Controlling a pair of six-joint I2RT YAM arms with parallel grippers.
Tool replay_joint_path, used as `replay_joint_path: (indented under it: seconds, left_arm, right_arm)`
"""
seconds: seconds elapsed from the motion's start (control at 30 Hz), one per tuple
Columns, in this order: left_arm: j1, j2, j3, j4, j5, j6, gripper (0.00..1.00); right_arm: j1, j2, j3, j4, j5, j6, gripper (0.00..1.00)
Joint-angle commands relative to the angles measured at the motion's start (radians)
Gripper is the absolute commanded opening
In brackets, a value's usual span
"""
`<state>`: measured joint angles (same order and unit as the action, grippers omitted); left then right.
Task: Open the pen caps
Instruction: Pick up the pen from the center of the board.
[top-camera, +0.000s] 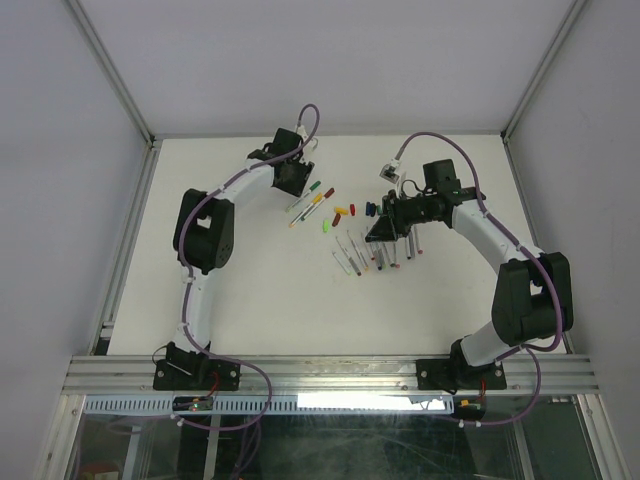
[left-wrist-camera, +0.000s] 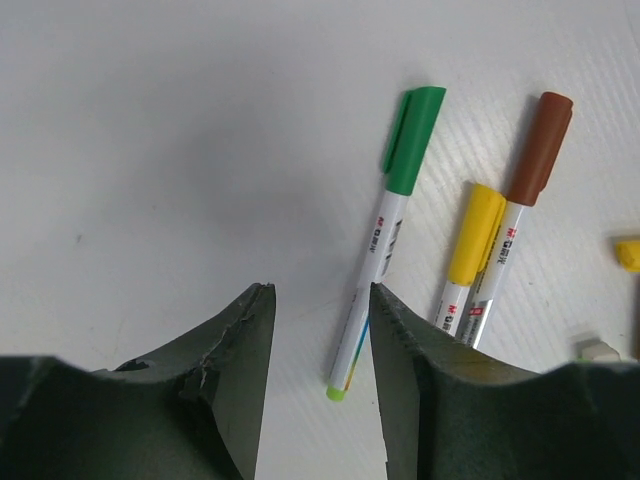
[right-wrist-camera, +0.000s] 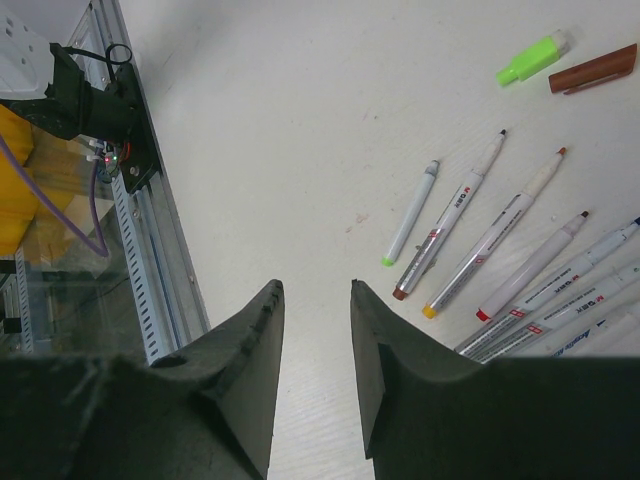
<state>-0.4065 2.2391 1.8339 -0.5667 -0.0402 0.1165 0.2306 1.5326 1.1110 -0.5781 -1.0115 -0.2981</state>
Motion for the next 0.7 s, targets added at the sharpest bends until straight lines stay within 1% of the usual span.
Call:
replay_joint_path:
  seconds: [0.0,0.17,0.47,0.67]
  left_arm:
    - [-0.007,0.033,0.099,-0.032,0.072,0.066,0.43]
    - [-0.008,0.069,0.131,-0.035,0.089,0.063,0.41]
    - [-0.008,0.087,0.116,-0.035,0.117,0.050,0.38]
    - [-0.008,0.088,0.100,-0.035,0.130,0.039,0.33]
  right_arm:
    - [-0.008,0.001,0.039,0.012,-0.029,-0.015,0.35]
    - [-0.008,0.000,0.039,0.012,-0.029,-0.015,0.35]
    - [-0.008,0.003,0.042,0.008,-0.032,-0.018,0.35]
    - [-0.008,0.002,0.042,0.008,-0.033,-0.017,0.35]
